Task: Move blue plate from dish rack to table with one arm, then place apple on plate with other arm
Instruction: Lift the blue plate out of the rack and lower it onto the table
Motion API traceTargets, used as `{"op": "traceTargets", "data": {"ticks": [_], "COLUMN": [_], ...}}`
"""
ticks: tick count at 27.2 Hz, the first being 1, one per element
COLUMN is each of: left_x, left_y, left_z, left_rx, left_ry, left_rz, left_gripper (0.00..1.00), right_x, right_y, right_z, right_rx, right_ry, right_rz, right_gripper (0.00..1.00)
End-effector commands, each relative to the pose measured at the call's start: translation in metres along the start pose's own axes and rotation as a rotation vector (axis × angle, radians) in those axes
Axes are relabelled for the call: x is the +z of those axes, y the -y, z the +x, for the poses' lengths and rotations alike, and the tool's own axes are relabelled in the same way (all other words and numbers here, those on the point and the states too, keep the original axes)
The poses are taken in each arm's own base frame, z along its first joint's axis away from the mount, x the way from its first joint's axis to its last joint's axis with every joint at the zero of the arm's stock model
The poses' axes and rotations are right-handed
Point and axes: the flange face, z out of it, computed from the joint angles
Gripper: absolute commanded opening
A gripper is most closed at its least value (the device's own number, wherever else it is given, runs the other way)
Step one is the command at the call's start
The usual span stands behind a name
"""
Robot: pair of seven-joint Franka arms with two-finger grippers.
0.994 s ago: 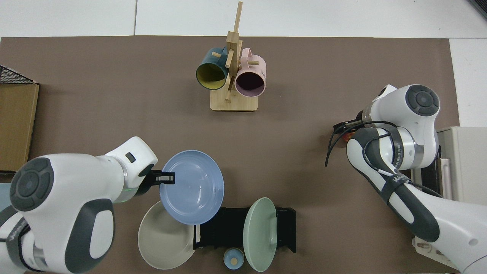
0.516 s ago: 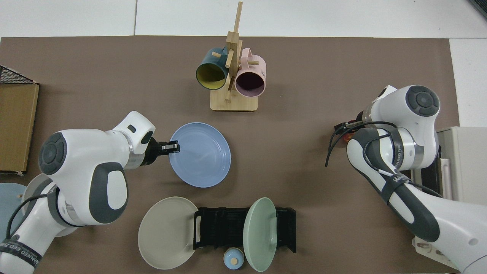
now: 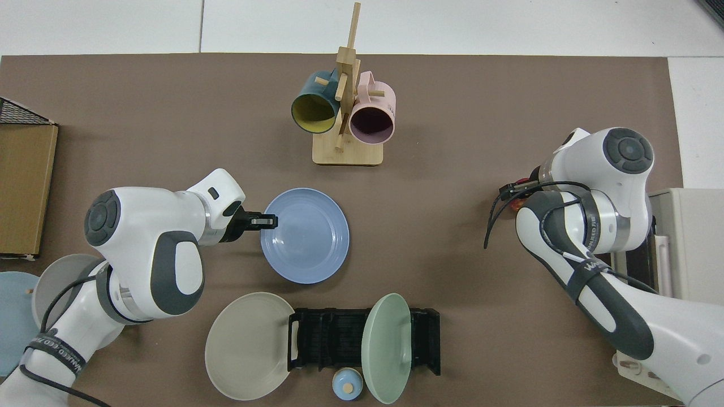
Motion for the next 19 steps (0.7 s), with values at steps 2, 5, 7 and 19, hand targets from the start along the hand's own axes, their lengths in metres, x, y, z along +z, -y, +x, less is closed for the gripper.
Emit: {"op": "traceTargets", "data": {"ticks": [2,5,7,19], "left_x": [0.023,0.029,0.031,0.018], "left_y": [-0.017,-0.029,-0.032,-0.041], "left_z": [-0.002,-0.006,-0.007,0.005], "left_rx": [0.024,0.026,0.010,0.004], "left_ry": [0.011,0.019,0.015,-0.003], "left_rz": [-0.051,-0.050,-0.043,-0.023], "left_gripper": [0.00,0.05,0.30,0.87], "right_x": [-0.020,-0.039,-0.051,-0.116], "right_y": [0.004,0.005,0.006,0.074], "right_z": [0.005,0.012,0.016,0.030], "right_rx": [-0.003,-0.006,-0.007,0.018], "right_ry": [-0.039,-0.066,-0.080,-0.103], "right_rz": [0.011,0.009,0.009,0.031], "right_gripper": [0.00,0.00,0.00,0.00]}}
